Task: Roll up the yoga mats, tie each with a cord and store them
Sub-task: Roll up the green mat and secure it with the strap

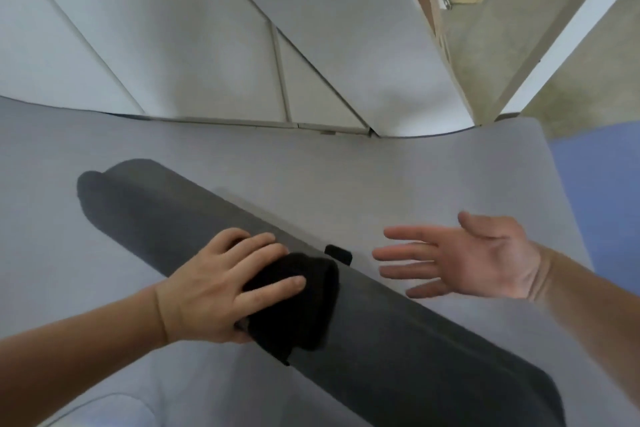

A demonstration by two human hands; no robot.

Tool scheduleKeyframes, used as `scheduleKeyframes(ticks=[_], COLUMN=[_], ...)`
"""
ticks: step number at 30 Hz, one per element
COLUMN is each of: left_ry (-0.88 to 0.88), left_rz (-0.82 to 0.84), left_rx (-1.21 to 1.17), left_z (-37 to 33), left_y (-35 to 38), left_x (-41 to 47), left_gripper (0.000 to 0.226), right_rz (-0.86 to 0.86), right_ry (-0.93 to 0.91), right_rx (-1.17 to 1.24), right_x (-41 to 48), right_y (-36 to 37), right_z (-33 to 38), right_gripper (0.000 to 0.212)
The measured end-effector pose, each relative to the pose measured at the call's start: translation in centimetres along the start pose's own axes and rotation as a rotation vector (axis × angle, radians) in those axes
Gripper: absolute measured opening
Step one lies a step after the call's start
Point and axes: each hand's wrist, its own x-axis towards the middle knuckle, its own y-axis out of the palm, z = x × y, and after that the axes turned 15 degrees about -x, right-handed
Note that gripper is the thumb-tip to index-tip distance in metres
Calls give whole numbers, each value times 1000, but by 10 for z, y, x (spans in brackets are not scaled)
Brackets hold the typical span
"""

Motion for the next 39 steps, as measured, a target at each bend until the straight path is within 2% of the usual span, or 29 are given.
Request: scheduleKeyframes(ticks=[2,3,5,7,9,11,15,19,22,25,29,32,35,37,39], left_ry=[60,61,-2,-56,-64,-67,-68,-54,-63,-71,-69,-150,-273,-343,-386], left_rz=[58,89,141,151,126,124,102,133,177,202,215,186,120,128,186], left_rx=[62,87,95,75,57,58,83,59,59,70,47,61,48,28,23], left_z=[-1,0,4,3,-2,-6,-4,-1,1,5,-4,-15,-9,2,9], left_y=[27,39,58,69,76,81,87,83,76,70,65,65,59,60,66], left_x=[-6,-8,-12,-21,-30,-39,-47,-41,-33,-24,-25,-24,2,22,32], left_gripper=[59,61,71,72,68,72,76,77,82,86,88,93,96,102,110], right_rz=[-85,-175,-460,-628,-680,-682,-733,-716,-751,-780,-943,-1044,-1114,-1055,-992], right_ry=[159,212,324,468,647,739,806,847,806,686,498,367,190,128,145], right_rx=[-46,-185,-494,-705,-793,-904,-1141,-1160,-1023,-903,-765,-847,-1048,-1217,-1344], right_x=[16,26,48,72,91,112,144,155,152,147,138,128,128,133,134], right_y=[0,0,-1,-5,-5,-1,17,20,16,14,7,1,16,31,40], right_z=[7,8,1,-15,-38,-59,-68,-81,-82,-72,-30,7,32,35,24], right_gripper=[77,71,51,38,44,54,49,39,29,21,13,21,22,13,11])
